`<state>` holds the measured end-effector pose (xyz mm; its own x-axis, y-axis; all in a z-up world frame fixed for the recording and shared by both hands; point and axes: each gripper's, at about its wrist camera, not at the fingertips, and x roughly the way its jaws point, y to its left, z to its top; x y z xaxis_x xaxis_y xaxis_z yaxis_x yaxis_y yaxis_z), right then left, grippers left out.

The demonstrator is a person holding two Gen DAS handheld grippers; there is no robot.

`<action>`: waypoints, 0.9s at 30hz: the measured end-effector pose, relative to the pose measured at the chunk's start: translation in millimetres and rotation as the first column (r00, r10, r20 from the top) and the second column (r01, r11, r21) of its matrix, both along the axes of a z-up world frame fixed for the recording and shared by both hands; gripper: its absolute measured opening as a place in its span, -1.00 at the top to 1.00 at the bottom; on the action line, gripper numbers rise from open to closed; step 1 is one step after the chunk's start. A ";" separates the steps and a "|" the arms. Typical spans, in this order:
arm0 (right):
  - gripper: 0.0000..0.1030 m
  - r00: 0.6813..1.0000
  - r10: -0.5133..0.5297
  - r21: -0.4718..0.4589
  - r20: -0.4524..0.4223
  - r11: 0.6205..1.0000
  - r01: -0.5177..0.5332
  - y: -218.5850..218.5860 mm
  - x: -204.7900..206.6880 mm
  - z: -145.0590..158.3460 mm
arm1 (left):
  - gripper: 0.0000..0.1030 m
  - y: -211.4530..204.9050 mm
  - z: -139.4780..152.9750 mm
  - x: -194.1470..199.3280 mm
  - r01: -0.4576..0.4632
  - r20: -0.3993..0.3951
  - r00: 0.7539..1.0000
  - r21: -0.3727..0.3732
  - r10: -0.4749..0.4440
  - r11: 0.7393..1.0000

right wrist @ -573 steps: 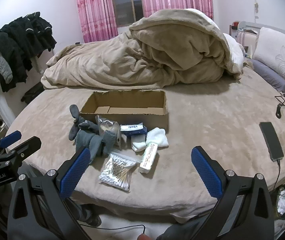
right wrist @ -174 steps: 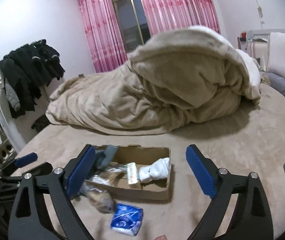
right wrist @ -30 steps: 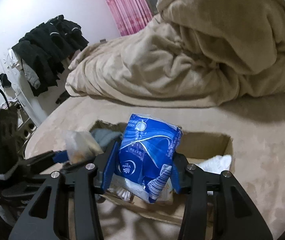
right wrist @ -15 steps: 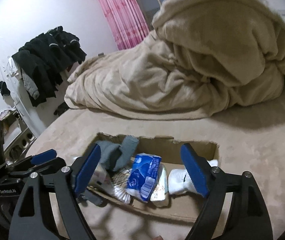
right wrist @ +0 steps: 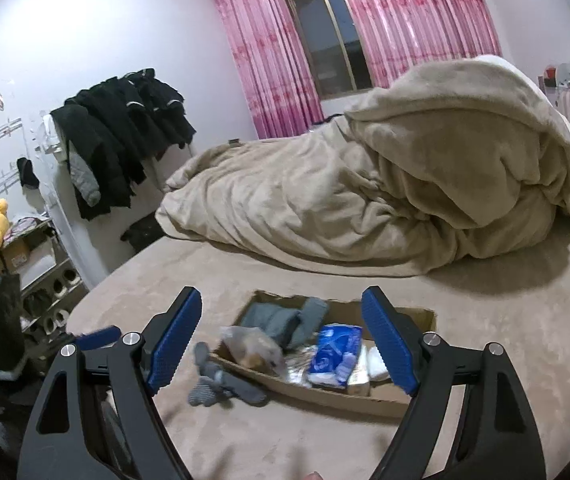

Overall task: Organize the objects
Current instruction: 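Lower the tissue pack and snack bag into the box and open both tools, then grasp the grey dotted glove beside the box with the right tool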

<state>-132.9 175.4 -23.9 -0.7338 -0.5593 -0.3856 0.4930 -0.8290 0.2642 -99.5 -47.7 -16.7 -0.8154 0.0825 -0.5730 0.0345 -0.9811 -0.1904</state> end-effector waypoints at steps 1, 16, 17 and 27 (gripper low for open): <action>-0.64 1.000 0.007 0.002 -0.001 1.000 -0.007 -3.5 3.0 0.0 | -0.81 -1.2 -2.9 2.3 -0.002 0.005 1.000 -0.002 0.002 1.000; -0.64 0.968 0.104 0.032 0.227 0.993 -0.114 -78.9 1.1 -90.7 | -0.81 -50.1 -64.0 -1.9 -0.082 0.103 0.992 0.017 0.079 0.997; -0.64 0.965 0.105 0.035 0.240 0.992 -0.117 -82.6 -1.0 -96.3 | -0.81 -54.5 -68.6 -3.1 -0.087 0.111 0.990 0.025 0.084 0.996; -0.62 0.926 0.103 0.072 0.364 0.988 -0.138 -123.4 -30.9 -156.0 | -0.81 -83.7 -105.0 -15.4 -0.137 0.179 0.976 0.042 0.127 0.990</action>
<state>-163.8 51.9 -180.0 -0.4667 -0.5832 -0.6649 0.4779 -0.7989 0.3653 -114.8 -131.4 -121.7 -0.7082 0.0151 -0.7058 0.2007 -0.9542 -0.2219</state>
